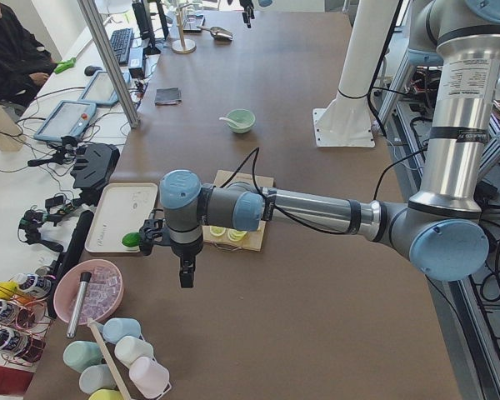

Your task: Place spoon in bowl

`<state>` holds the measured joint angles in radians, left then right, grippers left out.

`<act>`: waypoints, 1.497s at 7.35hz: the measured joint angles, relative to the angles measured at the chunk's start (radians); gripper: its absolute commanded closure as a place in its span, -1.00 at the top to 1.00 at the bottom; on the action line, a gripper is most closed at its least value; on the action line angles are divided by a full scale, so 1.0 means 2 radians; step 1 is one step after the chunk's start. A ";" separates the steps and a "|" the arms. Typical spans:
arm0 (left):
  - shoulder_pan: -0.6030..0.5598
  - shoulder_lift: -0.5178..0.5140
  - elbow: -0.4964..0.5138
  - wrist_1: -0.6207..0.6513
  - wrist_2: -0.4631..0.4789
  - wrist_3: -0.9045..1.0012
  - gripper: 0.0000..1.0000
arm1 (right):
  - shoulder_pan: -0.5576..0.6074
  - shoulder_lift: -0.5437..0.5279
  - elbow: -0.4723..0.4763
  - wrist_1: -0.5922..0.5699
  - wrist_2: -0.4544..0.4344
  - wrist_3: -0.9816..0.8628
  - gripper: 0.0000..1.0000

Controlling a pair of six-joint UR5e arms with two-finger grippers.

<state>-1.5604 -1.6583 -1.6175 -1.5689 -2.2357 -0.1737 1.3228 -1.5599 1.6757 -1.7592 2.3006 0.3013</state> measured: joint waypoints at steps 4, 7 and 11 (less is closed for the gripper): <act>-0.001 0.004 -0.007 0.000 -0.003 0.000 0.95 | 0.026 -0.015 0.002 -0.004 -0.003 -0.111 1.00; -0.001 0.001 -0.007 0.001 -0.003 0.000 0.95 | 0.061 -0.034 0.007 -0.006 -0.002 -0.131 1.00; -0.001 0.004 -0.006 0.001 -0.002 -0.002 0.95 | 0.081 -0.038 0.018 -0.018 -0.005 -0.132 1.00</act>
<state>-1.5616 -1.6507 -1.6288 -1.5669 -2.2400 -0.1767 1.4855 -1.6351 1.7127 -1.7949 2.2913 0.0378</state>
